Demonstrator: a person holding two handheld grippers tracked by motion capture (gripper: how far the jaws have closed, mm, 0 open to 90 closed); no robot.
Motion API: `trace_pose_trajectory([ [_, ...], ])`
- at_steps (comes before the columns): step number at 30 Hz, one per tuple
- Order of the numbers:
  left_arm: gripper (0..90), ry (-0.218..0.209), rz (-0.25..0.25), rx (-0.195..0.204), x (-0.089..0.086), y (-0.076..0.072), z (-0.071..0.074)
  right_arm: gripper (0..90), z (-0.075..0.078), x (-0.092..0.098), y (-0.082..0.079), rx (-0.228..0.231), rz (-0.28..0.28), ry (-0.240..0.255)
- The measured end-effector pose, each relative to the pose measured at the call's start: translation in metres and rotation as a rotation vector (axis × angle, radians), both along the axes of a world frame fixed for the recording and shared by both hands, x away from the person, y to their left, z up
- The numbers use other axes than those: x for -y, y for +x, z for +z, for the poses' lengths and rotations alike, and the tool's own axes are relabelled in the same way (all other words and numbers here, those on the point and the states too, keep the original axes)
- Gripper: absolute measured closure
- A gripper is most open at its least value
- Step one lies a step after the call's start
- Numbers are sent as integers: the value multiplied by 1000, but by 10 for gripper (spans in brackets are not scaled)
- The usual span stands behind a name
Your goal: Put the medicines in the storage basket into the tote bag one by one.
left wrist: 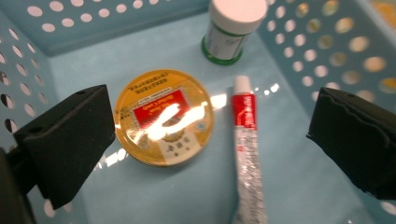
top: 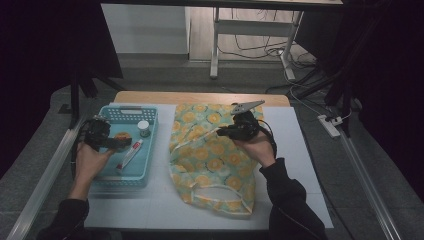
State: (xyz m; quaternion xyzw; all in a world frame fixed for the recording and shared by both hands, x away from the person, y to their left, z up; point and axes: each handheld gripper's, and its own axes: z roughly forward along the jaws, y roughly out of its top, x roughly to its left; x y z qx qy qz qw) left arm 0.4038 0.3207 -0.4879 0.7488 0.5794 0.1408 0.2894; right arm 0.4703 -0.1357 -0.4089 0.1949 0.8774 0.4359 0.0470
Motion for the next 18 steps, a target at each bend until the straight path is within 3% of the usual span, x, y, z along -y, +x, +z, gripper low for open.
trace_pose_trajectory([
  [6,0,21,10,-19,-5,12,-11,900,0,0,0,-1,0,1],
  [14,0,25,14,-74,-4,28,-21,900,0,0,0,0,3,0],
  [18,0,54,6,-109,-2,33,-23,900,0,1,0,-2,6,1],
])
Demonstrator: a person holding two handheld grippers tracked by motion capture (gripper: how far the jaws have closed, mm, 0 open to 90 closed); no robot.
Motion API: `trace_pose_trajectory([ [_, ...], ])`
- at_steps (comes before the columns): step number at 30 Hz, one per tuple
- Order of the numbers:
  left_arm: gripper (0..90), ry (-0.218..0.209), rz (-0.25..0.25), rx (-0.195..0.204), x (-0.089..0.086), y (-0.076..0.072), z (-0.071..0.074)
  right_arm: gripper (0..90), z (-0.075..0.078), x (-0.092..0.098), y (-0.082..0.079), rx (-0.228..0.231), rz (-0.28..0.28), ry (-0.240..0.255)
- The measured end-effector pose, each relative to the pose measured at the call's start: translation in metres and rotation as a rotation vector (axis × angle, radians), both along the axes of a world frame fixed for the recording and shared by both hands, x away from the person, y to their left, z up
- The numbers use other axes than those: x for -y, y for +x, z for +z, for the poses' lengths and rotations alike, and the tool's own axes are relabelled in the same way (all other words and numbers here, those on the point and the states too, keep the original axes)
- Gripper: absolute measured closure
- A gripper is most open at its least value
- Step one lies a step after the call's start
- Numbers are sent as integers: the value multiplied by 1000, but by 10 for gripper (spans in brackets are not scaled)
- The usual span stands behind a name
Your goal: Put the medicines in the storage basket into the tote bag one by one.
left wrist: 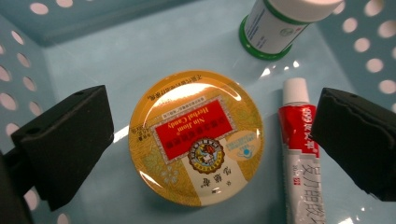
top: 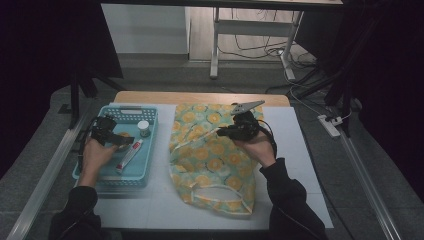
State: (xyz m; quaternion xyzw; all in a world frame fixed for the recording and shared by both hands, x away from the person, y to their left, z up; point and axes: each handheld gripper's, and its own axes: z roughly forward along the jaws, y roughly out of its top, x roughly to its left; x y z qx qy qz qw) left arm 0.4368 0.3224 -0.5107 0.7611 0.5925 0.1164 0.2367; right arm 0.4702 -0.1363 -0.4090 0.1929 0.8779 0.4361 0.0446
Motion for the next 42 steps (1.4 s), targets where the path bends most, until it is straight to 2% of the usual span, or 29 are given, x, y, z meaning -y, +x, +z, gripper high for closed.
trace_pose_trajectory([
  [4,0,11,5,-25,1,3,-1,900,0,0,0,0,1,0],
  [7,0,26,10,-59,3,6,-4,900,0,0,0,3,2,1],
  [10,16,22,25,-80,3,7,-6,900,1,0,0,5,3,1],
  [16,111,39,47,-96,2,7,-5,900,1,1,0,6,2,2],
  [21,191,51,37,-116,2,7,-7,900,1,1,0,5,3,1],
  [29,200,49,52,-134,2,7,-6,900,0,1,0,5,2,3],
  [32,201,52,56,-132,1,6,-5,900,1,2,1,6,1,3],
  [35,202,41,61,-113,-1,5,-1,900,1,2,1,7,0,4],
  [39,203,3,61,-81,-4,1,3,900,1,2,1,8,-2,6],
  [42,203,-7,46,-66,-5,-1,7,900,1,3,1,8,-4,9],
])
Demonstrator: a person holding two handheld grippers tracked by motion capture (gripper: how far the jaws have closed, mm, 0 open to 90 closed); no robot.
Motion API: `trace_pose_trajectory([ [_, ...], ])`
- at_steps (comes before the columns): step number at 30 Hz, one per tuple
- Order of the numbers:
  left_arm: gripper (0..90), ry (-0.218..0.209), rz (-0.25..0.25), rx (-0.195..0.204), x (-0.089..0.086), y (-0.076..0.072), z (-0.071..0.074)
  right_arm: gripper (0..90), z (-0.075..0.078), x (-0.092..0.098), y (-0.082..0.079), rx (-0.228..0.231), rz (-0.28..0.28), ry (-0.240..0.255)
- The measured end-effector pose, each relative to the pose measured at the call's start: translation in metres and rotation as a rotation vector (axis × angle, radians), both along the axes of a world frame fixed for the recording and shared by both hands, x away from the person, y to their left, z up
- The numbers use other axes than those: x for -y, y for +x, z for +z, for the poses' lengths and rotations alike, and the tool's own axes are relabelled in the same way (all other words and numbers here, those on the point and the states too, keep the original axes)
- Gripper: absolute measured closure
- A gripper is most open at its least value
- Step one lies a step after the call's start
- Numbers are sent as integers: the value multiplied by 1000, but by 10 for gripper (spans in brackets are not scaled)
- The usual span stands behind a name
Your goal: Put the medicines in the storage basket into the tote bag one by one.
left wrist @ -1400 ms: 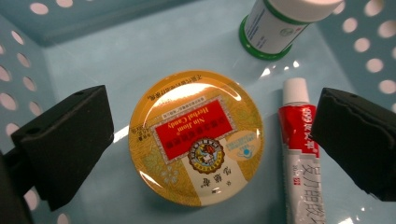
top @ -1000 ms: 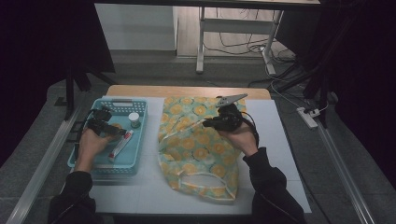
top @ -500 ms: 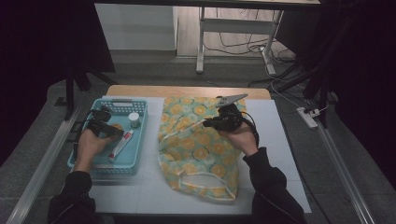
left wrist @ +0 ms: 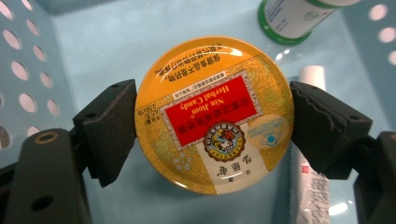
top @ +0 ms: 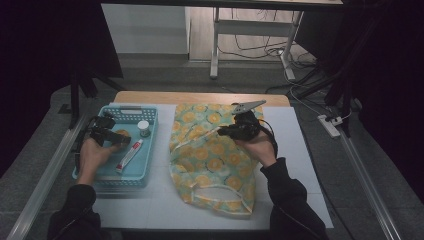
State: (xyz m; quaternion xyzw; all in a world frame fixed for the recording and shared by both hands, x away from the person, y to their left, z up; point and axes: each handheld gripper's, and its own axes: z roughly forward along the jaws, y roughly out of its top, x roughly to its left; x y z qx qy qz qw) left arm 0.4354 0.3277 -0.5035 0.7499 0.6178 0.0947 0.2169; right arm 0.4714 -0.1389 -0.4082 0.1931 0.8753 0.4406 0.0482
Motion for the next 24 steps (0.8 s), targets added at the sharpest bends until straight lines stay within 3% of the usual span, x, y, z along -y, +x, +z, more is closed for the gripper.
trace_pose_trajectory([
  [7,203,-20,-25,50,4,-6,16,900,-1,0,1,3,-4,3],
  [10,203,-18,-56,67,9,-9,24,900,-1,1,1,4,-5,5],
  [13,203,-48,-92,80,13,-13,30,900,0,1,1,4,-8,7],
  [15,203,-35,-112,84,16,-15,33,900,0,1,1,5,-11,8],
  [24,204,-54,-179,125,30,-28,47,900,0,2,2,6,-13,14],
])
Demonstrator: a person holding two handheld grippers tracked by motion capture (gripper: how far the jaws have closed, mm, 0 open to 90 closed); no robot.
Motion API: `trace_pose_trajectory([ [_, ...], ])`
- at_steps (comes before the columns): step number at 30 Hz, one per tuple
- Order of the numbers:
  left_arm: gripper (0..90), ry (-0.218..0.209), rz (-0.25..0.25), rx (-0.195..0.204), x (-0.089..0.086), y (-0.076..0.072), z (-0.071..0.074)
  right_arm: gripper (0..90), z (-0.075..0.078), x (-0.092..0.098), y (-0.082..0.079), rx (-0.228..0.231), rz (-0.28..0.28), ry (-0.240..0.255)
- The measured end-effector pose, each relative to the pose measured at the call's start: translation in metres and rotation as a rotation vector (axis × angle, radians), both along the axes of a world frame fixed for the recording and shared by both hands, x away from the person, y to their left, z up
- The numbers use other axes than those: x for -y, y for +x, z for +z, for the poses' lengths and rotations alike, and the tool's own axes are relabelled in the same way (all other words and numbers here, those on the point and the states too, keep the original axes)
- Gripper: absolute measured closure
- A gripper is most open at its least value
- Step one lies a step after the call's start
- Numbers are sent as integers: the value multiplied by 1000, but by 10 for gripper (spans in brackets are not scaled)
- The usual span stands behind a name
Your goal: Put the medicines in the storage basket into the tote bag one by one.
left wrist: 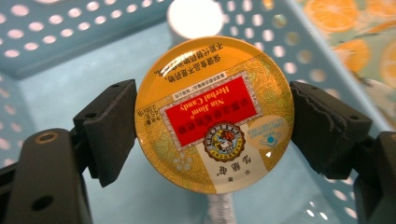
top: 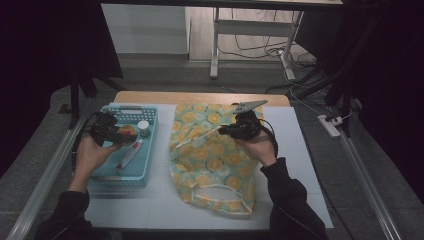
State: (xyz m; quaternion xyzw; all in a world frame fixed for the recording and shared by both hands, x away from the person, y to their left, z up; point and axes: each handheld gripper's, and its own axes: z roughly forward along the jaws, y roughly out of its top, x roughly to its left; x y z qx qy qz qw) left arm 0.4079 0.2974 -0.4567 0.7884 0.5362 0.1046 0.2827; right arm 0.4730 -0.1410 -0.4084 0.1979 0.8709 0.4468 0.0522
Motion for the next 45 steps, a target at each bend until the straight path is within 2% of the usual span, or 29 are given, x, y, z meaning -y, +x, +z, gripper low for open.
trace_pose_trajectory([
  [15,204,-29,-132,37,37,-21,16,900,0,-1,0,1,1,-2],
  [16,204,-31,-155,38,43,-24,17,900,0,-1,0,2,0,-1],
  [28,205,-56,-281,62,87,-36,26,900,-1,0,1,0,-3,4],
  [37,205,-66,-380,69,125,-38,27,900,-2,1,2,-2,-10,10],
  [45,205,-80,-455,76,161,-34,25,900,-3,2,4,-5,-12,7],
])
